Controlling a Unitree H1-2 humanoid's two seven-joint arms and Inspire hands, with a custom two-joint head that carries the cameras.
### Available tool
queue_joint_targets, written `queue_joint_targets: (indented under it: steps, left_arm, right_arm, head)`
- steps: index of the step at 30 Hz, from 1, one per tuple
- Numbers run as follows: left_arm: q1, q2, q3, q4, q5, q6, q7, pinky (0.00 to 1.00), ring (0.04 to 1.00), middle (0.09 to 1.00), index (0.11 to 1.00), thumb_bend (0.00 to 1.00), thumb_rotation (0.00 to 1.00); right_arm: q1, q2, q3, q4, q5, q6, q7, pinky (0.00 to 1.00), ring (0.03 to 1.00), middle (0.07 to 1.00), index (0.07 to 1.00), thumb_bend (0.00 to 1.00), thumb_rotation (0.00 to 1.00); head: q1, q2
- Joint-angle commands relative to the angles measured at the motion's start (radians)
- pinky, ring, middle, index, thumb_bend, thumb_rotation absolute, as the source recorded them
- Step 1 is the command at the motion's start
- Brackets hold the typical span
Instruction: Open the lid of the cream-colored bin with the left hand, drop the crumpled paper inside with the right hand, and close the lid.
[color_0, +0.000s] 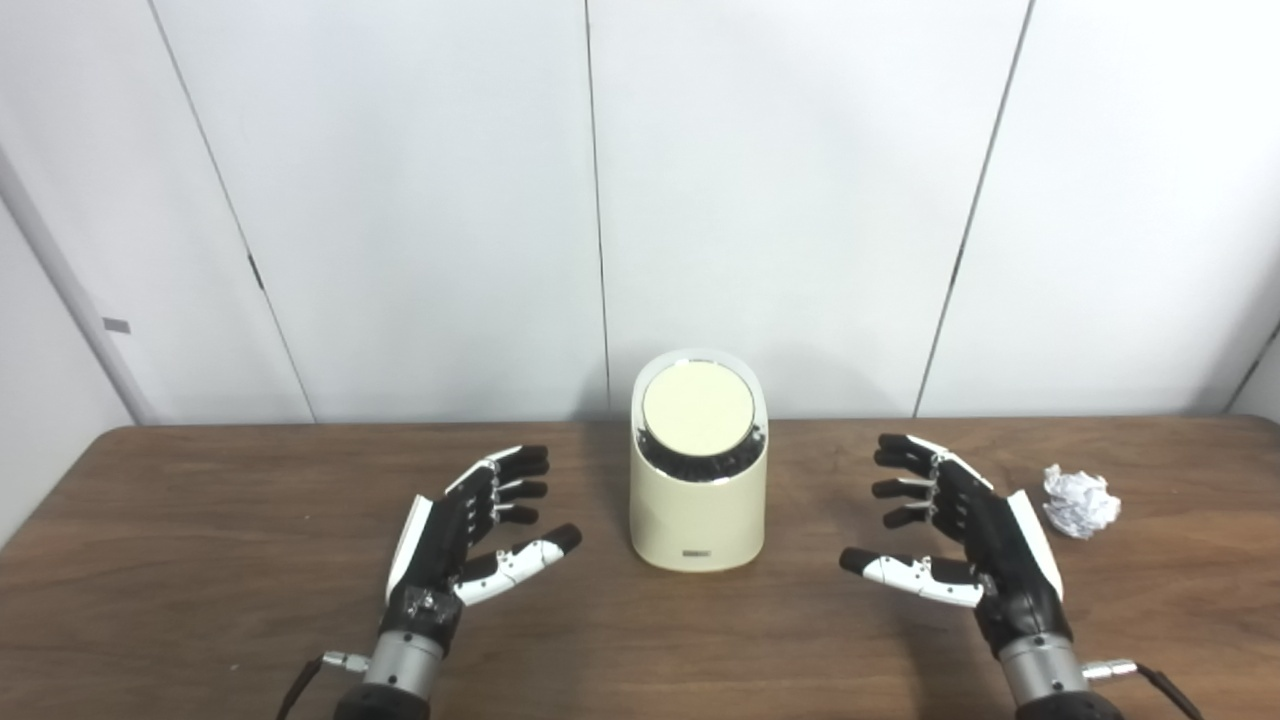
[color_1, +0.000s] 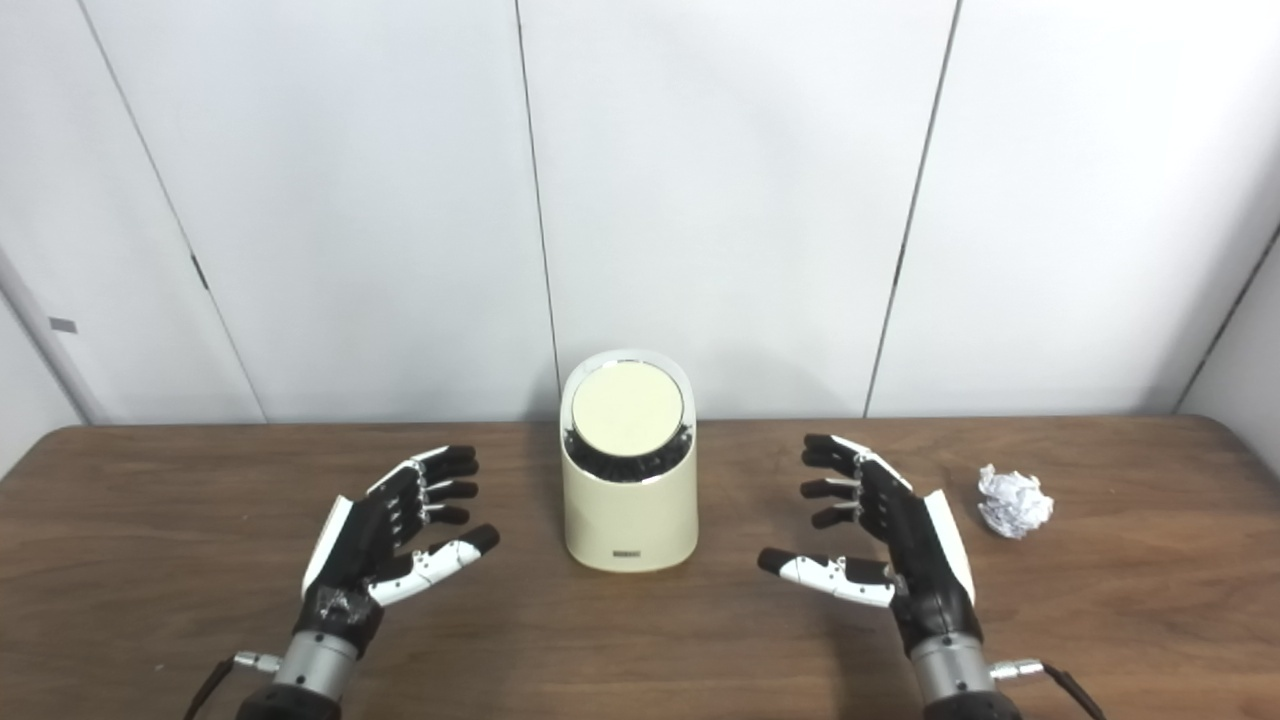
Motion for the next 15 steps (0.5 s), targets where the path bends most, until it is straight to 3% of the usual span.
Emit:
queue_joint_targets:
  steps: [1,15]
  left_arm:
    - [-0.035,0.008,-0.002,-0.027,0.001,-0.028,0.001,0.68,0.747,0.786,0.807,0.82,0.28]
    - [-0.037,0.011,-0.003,-0.021,-0.008,-0.03,-0.005,0.67,0.75,0.792,0.808,0.8,0.26]
  right_arm:
    - [-0.029,-0.007,-0.001,-0.037,-0.002,-0.022,-0.001,0.52,0.667,0.759,0.752,0.77,0.0]
    - [-0.028,0.002,0.001,-0.043,0.003,-0.011,-0.001,0.51,0.66,0.759,0.755,0.78,0.0]
  head:
    - [0.001,0.0]
    - [-0.006,-0.004]
